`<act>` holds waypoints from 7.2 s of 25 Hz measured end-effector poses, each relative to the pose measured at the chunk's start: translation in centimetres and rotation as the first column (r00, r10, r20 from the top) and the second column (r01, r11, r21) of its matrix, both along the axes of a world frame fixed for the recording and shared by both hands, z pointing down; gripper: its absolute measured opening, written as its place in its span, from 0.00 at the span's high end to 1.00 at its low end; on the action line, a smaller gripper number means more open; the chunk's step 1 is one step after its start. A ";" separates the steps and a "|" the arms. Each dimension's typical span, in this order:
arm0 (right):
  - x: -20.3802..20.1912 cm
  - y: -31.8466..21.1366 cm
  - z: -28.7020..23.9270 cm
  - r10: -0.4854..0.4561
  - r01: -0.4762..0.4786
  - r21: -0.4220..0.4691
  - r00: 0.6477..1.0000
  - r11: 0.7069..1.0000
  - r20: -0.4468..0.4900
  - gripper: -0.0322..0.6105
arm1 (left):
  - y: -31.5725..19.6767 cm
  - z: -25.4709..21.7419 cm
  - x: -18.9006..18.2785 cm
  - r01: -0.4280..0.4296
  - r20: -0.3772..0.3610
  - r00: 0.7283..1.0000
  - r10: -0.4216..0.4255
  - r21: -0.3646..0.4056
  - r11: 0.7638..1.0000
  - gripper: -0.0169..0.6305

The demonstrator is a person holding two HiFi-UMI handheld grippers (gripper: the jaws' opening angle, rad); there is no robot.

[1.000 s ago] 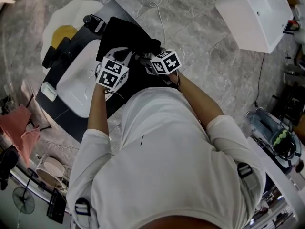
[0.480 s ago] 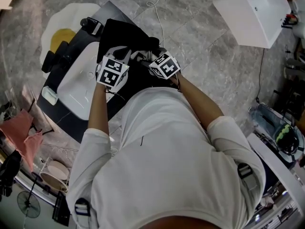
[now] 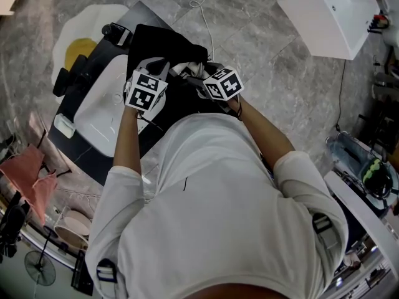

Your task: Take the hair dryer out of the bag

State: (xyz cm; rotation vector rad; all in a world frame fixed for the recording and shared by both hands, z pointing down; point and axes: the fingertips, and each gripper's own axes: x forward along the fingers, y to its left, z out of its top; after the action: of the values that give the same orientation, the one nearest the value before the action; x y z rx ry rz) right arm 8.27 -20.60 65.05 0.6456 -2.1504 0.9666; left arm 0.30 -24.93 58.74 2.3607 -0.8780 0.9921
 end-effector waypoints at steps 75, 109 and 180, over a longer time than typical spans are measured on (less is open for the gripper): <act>8.3 1.6 -8.1 -0.064 0.049 0.077 0.974 0.996 0.216 0.52 | 5.5 6.5 6.5 0.183 0.026 0.983 -0.181 -0.183 0.966 0.92; -2.3 4.2 -9.3 -0.379 0.353 0.140 0.876 0.925 0.298 0.52 | 18.5 -0.5 -4.9 0.851 -0.056 0.523 -0.851 -0.014 0.524 0.92; -51.6 36.1 -2.5 -0.300 0.321 -0.160 0.943 0.934 0.142 0.52 | 54.9 2.9 -49.2 0.988 -0.105 0.142 -0.984 -0.048 0.148 0.94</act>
State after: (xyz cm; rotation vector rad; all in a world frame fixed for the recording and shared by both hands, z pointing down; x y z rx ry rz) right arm -43.35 15.49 62.53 0.1552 -2.1486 1.0273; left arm -48.89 29.95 61.60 1.1636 -1.9951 0.1955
